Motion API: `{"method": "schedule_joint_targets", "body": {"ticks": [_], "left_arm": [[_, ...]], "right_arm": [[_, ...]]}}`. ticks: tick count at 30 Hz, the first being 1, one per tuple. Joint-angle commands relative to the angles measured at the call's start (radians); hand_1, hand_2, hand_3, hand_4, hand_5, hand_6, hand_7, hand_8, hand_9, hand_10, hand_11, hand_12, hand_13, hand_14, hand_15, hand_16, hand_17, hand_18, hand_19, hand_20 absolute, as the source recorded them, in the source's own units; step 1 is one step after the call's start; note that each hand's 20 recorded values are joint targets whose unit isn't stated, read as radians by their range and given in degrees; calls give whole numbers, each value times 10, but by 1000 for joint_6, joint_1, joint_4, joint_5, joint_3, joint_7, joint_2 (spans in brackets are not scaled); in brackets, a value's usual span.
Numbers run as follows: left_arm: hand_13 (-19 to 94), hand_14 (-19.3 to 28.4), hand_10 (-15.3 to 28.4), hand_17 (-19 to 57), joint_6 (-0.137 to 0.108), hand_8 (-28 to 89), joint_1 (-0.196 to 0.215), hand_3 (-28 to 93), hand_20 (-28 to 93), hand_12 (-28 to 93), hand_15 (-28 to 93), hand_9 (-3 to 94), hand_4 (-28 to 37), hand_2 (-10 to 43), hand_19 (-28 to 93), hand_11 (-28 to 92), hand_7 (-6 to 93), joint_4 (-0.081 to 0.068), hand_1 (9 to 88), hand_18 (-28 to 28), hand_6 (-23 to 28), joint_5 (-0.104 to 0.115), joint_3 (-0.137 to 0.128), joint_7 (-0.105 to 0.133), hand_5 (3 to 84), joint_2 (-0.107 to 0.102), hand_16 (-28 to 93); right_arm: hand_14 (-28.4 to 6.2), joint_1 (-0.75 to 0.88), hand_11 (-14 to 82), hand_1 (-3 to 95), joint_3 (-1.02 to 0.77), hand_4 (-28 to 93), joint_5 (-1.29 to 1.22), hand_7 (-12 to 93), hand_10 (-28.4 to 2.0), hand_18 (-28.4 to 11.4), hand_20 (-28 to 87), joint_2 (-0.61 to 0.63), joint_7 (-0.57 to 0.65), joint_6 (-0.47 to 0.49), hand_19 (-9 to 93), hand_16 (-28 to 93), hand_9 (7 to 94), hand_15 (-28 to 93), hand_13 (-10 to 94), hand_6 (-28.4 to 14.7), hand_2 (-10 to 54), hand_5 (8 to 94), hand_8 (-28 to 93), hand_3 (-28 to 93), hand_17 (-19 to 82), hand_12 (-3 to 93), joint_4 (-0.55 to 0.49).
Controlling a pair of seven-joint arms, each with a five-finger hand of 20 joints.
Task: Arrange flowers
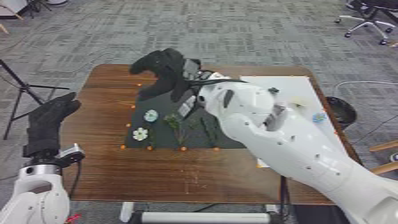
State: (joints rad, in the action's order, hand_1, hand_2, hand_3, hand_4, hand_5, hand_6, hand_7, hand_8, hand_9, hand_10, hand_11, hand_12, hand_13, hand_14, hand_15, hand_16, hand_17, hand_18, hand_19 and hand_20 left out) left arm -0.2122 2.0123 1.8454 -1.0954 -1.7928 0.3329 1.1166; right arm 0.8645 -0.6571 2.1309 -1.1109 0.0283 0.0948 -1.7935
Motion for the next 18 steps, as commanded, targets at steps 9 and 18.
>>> {"method": "schedule_joint_targets", "body": {"ticks": [9, 18], "left_arm": [[398, 172, 137, 43, -3, -73, 45, 699, 200, 149, 203, 507, -233, 16, 154, 233, 168, 20, 260, 147, 29, 3, -16, 3, 503, 28, 40], [399, 173, 137, 43, -5, -73, 37, 698, 200, 150, 205, 507, -234, 15, 154, 233, 168, 18, 262, 147, 29, 3, -11, 1, 503, 29, 38]], "right_arm": [[-146, 402, 62, 249, -459, -188, 127, 100, -145, -212, 428, 408, 53, -50, 414, 332, 479, 210, 555, -25, -95, 460, -53, 650, 241, 158, -103], [-135, 645, 72, 278, -712, -198, 194, 129, -135, -206, 446, 435, 94, -96, 456, 322, 522, 252, 586, -16, -95, 479, -60, 665, 247, 166, -52]]}}
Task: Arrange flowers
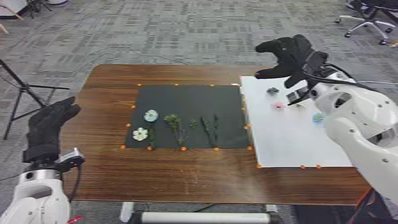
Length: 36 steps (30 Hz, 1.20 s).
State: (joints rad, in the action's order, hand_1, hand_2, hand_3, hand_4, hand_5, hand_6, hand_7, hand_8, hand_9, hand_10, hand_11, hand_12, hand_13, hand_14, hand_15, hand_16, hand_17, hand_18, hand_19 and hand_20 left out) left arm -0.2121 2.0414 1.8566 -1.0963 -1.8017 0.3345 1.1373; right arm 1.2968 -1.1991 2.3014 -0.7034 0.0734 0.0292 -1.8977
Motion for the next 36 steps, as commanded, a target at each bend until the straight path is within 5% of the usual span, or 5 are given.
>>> {"method": "schedule_joint_targets", "body": {"ticks": [1, 10, 22, 36], "left_arm": [[399, 173, 137, 43, -5, -73, 13, 698, 200, 150, 204, 508, -234, 15, 154, 233, 168, 9, 262, 147, 29, 3, -6, -2, 503, 12, 38], [399, 172, 138, 43, 2, -73, 28, 694, 200, 150, 205, 507, -234, 16, 154, 232, 168, 13, 262, 147, 28, 1, -13, -10, 504, 17, 38], [400, 173, 137, 43, 8, -73, 23, 696, 200, 150, 206, 508, -234, 15, 151, 232, 169, 15, 261, 147, 27, -7, -5, -20, 504, 17, 39], [400, 173, 137, 43, 10, -73, 23, 697, 201, 149, 205, 507, -235, 15, 153, 233, 168, 17, 260, 148, 27, -8, -7, -21, 504, 19, 38]], "right_arm": [[-134, 240, 72, 279, -197, -199, 31, 131, -134, -206, 446, 29, 50, -34, 458, 321, 524, 257, 586, -16, -95, 480, -61, 666, 246, 167, 59], [-132, 443, 74, 288, -370, -202, 22, 147, -131, -205, 454, -6, 77, 11, 476, 313, 534, 288, 594, -11, -95, 489, -70, 670, 243, 171, 69], [-117, 392, 86, 304, -303, -207, 104, 169, -131, -201, 457, -57, 61, 40, 491, 303, 571, 335, 645, 2, -95, 507, -81, 675, 253, 173, 210], [-104, 392, 96, 386, -305, -213, 124, 195, -121, -190, 457, -59, 104, 52, 502, 299, 582, 344, 669, 12, -95, 523, -91, 702, 266, 170, 231]]}}
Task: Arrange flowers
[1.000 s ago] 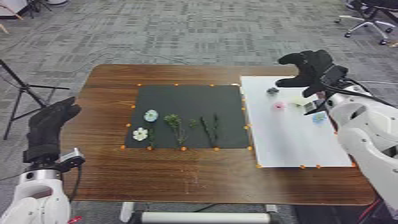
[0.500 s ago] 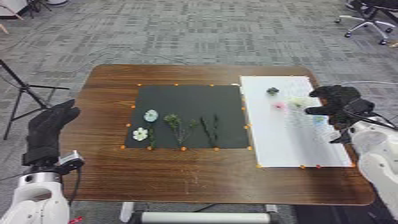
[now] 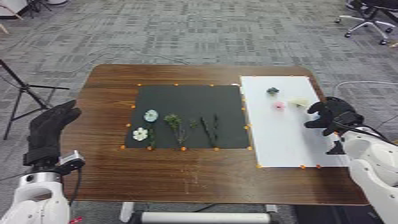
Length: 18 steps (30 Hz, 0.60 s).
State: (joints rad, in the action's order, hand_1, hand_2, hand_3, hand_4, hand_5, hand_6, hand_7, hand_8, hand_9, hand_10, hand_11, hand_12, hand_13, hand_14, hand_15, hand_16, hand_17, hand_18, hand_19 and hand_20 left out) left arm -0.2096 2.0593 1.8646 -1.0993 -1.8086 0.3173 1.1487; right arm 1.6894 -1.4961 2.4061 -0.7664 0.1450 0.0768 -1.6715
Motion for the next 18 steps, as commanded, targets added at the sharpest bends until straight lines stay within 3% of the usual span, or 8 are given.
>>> {"method": "schedule_joint_targets", "body": {"ticks": [1, 8, 11, 15, 18], "left_arm": [[400, 173, 138, 43, 6, -73, 5, 696, 201, 149, 205, 507, -235, 15, 153, 233, 168, 9, 261, 148, 27, -4, 0, -4, 504, 9, 38], [401, 174, 137, 46, 5, -72, 3, 692, 204, 150, 205, 507, -232, 16, 155, 230, 164, 11, 262, 148, 27, -5, 2, -4, 503, 11, 39], [401, 173, 137, 47, 3, -71, 2, 691, 206, 150, 203, 508, -232, 16, 155, 229, 163, 11, 263, 148, 27, -2, 2, -3, 503, 11, 39], [402, 174, 138, 48, 1, -71, -1, 690, 207, 151, 203, 508, -232, 17, 156, 229, 163, 11, 263, 148, 27, -1, 4, -3, 503, 11, 39], [402, 174, 138, 48, -1, -71, -3, 689, 207, 151, 204, 508, -232, 17, 156, 229, 163, 11, 263, 148, 27, 0, 6, -4, 503, 9, 39]], "right_arm": [[-101, -4, 98, 402, -8, -215, 21, 198, -120, -188, 456, 3, 33, 3, 503, 298, 582, 344, 671, 13, -95, 524, -93, 702, 269, 169, 11], [-81, -2, 111, 487, -12, -222, 1, 219, -115, -177, 459, -6, 69, -14, 515, 321, 608, 336, 693, 17, -95, 552, -102, 689, 287, 165, 29], [-56, 1, 132, 566, -1, -211, -6, 228, -107, -165, 473, -7, 71, -43, 519, 417, 664, 283, 735, 12, -92, 601, 25, 624, 320, 165, 37], [-39, -8, 53, 632, 30, -189, -14, 234, -93, -154, 488, -1, 79, -124, 515, 448, 755, 267, 778, 16, -80, 665, 58, 555, 355, 281, 54], [-37, -20, 47, 657, 52, -181, -17, 238, -90, -147, 500, 12, 79, -198, 509, 438, 818, 289, 813, 18, -74, 714, 68, 524, 384, 317, 58]]}}
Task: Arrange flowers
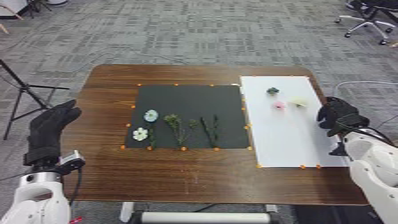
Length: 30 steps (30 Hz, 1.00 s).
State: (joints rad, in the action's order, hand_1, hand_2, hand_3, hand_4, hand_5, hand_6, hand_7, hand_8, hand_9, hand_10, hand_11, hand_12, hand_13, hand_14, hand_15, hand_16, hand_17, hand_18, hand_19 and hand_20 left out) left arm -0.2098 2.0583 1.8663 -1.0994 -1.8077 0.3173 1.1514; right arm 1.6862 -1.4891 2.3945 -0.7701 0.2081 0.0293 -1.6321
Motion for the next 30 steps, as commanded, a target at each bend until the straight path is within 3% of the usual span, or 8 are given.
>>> {"method": "schedule_joint_targets", "body": {"ticks": [1, 7, 13, 15, 18, 22, 30], "left_arm": [[402, 174, 138, 48, 1, -71, -1, 690, 207, 151, 204, 508, -232, 17, 156, 229, 163, 10, 263, 147, 27, 0, 3, -5, 504, 5, 39], [403, 174, 138, 49, -2, -70, 7, 690, 207, 151, 204, 508, -232, 17, 155, 228, 162, 9, 262, 147, 29, -3, -31, -9, 504, -24, 39], [408, 172, 139, 59, -14, -70, 14, 690, 194, 151, 199, 509, -234, 17, 132, 229, 163, 8, 263, 139, 29, 7, -68, -13, 505, -30, 36], [410, 171, 140, 62, -16, -71, 7, 689, 192, 151, 197, 510, -235, 18, 126, 229, 162, 4, 264, 136, 29, 13, -62, -12, 506, -32, 36], [412, 170, 141, 64, -13, -72, -2, 688, 190, 150, 195, 512, -237, 20, 121, 229, 162, 0, 264, 134, 25, 3, -52, -16, 507, -33, 35], [417, 170, 141, 64, -24, -80, -11, 682, 191, 145, 195, 518, -250, 42, 118, 224, 158, -2, 268, 133, -5, 1, -40, -19, 523, -35, 36], [420, 167, 141, 64, -20, -83, -35, 682, 193, 146, 197, 526, -260, 59, 121, 221, 156, -14, 268, 131, -25, -5, -23, -27, 552, -49, 35]], "right_arm": [[-38, -22, 47, 659, 48, -180, -12, 238, -90, -146, 502, 22, 13, -168, 508, 436, 824, 292, 817, 18, -74, 719, 68, 521, 387, 319, 10], [-39, -133, 53, 649, 116, -177, -77, 233, -97, -151, 513, 78, -4, -276, 492, 438, 845, 308, 826, 13, -88, 746, 72, 552, 392, 330, -89], [-37, -459, 51, 638, 388, -173, -191, 232, -98, -154, 516, 80, -111, -217, 483, 446, 847, 308, 823, 17, -93, 752, 72, 566, 368, 337, -147], [-35, -594, 51, 637, 525, -174, -246, 232, -98, -154, 516, 55, -161, -188, 480, 448, 847, 308, 821, 18, -93, 752, 71, 567, 363, 338, -129], [-33, -730, 50, 631, 677, -175, -302, 235, -98, -154, 516, -2, -221, -99, 479, 452, 848, 307, 817, 22, -94, 751, 70, 571, 361, 339, -103], [-33, -832, 47, 628, 826, -178, -285, 238, -94, -153, 517, -84, -307, -33, 478, 455, 846, 306, 816, 24, -94, 752, 65, 575, 359, 339, -74], [-34, -942, 45, 624, 1019, -182, -245, 246, -92, -151, 518, -222, -452, 45, 475, 459, 844, 304, 813, 28, -95, 747, 58, 577, 353, 337, -15]]}}
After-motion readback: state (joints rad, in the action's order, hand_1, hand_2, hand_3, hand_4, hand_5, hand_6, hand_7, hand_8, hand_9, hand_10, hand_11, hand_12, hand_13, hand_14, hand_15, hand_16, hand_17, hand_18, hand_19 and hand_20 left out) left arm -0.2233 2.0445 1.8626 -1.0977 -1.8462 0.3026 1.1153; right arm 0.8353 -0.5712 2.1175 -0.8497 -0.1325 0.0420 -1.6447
